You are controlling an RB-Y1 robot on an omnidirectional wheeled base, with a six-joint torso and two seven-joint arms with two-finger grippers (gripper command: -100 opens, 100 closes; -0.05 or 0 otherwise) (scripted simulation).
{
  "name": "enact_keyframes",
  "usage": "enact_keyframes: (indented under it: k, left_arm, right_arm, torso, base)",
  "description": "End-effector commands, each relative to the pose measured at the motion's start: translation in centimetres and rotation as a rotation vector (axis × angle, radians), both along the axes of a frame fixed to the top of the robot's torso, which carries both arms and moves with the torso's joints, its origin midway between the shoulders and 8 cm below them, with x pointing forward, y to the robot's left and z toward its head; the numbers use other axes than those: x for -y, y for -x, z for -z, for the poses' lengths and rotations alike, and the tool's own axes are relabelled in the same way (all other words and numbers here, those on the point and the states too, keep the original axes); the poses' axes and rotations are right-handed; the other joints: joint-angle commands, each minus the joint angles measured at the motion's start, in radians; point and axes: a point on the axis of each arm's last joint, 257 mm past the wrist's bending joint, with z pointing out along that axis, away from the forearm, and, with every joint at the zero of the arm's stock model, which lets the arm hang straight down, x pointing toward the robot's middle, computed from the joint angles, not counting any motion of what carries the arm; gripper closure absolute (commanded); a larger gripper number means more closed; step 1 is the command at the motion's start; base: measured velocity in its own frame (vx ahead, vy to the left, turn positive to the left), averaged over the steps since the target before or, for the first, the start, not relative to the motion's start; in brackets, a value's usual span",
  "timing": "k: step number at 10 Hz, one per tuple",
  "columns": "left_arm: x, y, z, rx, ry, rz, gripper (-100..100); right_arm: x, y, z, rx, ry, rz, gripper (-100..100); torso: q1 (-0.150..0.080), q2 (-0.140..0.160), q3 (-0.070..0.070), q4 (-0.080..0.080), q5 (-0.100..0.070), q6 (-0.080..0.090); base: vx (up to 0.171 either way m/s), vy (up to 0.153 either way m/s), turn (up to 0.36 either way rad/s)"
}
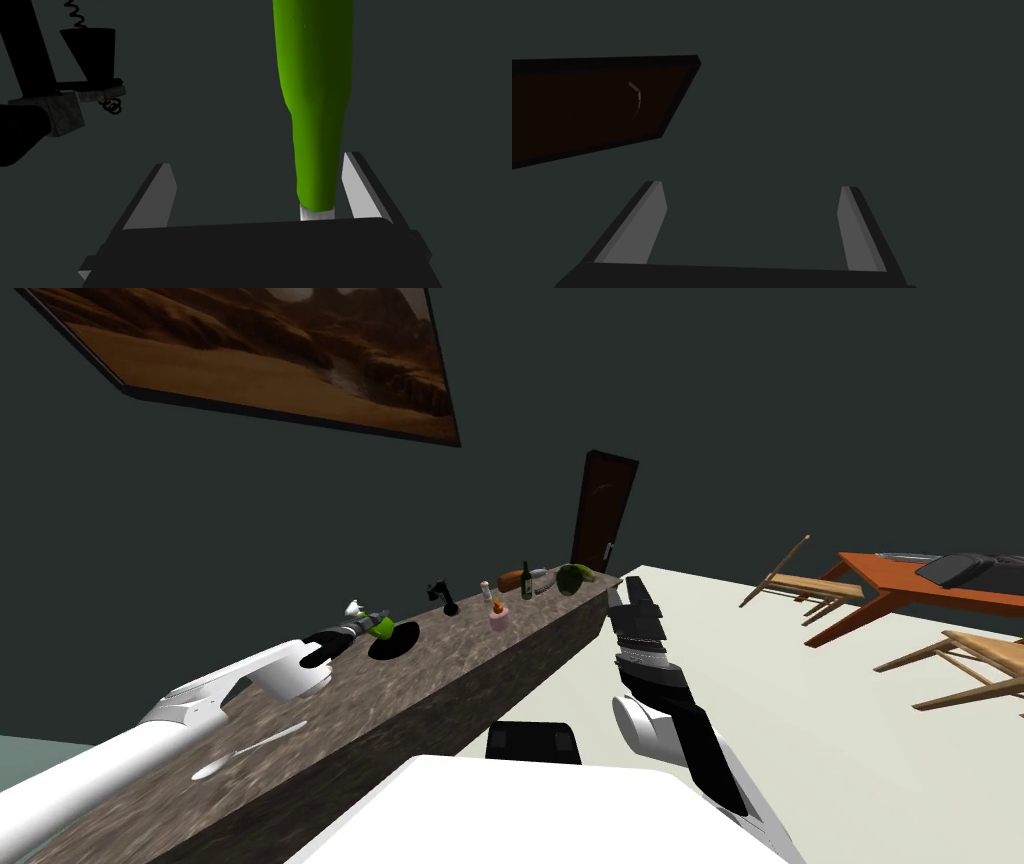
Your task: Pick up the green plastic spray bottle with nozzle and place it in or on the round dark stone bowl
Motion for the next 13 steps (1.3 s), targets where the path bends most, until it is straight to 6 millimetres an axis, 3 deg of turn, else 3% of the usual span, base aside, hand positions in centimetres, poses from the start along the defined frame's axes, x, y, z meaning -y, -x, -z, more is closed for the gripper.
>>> enact_keyframes:
  k: [1,9,10,11,13]
  left_arm:
    - [0.8,-0.7,-1.5,0.005,-0.004,0.012,-100]
    - [5.0,-3.3,-6.4,0.002,-0.012,0.070,-100]
    - [4.7,-3.1,-6.1,0.003,-0.012,0.065,-100]
    - [4.7,-3.1,-6.2,0.003,-0.012,0.065,0]
    - [4.7,-3.1,-6.2,0.003,-0.012,0.065,0]
  right_arm:
    - [0.0,0.0,0.0,0.000,0.000,0.000,0]
    - [0.0,0.0,0.0,0.000,0.000,0.000,0]
    - [0.0,0.0,0.0,0.000,0.000,0.000,0]
    - [0.0,0.0,0.0,0.000,0.000,0.000,0]
    - [0.0,0.0,0.0,0.000,0.000,0.000,0]
  torso:
    - [0.000,0.000,0.000,0.000,0.000,0.000]
    - [-0.001,-0.001,0.000,0.000,-0.001,0.001]
    - [-0.001,-0.001,-0.001,0.000,-0.001,0.001]
    - [-0.001,-0.001,0.000,0.000,-0.001,0.001]
    - [-0.002,0.000,0.000,0.000,-0.001,0.001]
  base:
    - [0.011,0.015,0.086]
    - [0.017,0.016,0.070]
    - [0.009,0.007,0.008]
    - [0.000,0.000,0.000]
    - [0.000,0.000,0.000]
